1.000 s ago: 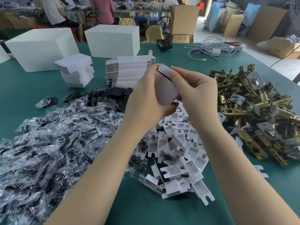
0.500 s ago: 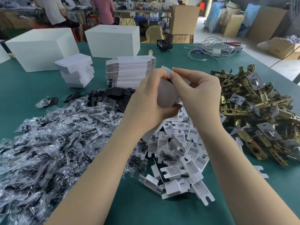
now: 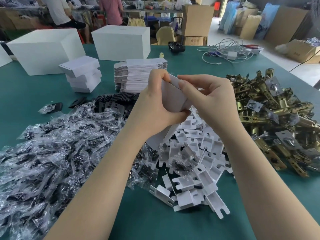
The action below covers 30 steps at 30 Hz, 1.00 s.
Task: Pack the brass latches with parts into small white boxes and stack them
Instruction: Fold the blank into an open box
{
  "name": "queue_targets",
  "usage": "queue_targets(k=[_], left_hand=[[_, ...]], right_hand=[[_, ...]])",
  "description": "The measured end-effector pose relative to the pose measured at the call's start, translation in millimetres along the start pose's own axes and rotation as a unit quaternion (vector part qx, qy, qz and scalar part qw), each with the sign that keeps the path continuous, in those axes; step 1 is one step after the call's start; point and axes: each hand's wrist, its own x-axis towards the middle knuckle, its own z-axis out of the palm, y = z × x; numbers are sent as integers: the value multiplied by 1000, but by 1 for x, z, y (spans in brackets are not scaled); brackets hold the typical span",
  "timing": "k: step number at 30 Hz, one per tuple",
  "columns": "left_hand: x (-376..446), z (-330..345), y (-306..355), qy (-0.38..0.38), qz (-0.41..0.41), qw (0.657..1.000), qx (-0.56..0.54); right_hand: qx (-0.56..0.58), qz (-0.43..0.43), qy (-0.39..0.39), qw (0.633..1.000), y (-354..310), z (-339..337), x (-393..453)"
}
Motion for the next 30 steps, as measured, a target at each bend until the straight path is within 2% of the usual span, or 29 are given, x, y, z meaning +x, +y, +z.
queue_targets(k=[3, 7, 13, 21, 23, 27, 30], left_hand=[[0, -1, 3, 4, -10, 1000, -8], [1, -3, 6, 11, -11, 1000, -4], [2, -3, 2, -14, -31, 998, -53], [3, 1, -1, -28, -42, 998, -46], [3, -1, -3, -22, -45, 998, -38], [3, -1, -3, 1, -85, 995, -53], [3, -2, -5, 24, -87, 995, -37]], right_hand=[[-19, -26, -14, 999, 2, -1, -1], [-88, -88, -84, 989, 1, -1, -4], [-127, -93, -103, 982, 4, -5, -1], [-202, -97, -214, 951, 9, -7, 2], [-206, -102, -202, 952, 10, -4, 2], [-164, -102, -90, 977, 11, 7, -2], [-173, -106, -122, 972, 12, 8, -3]])
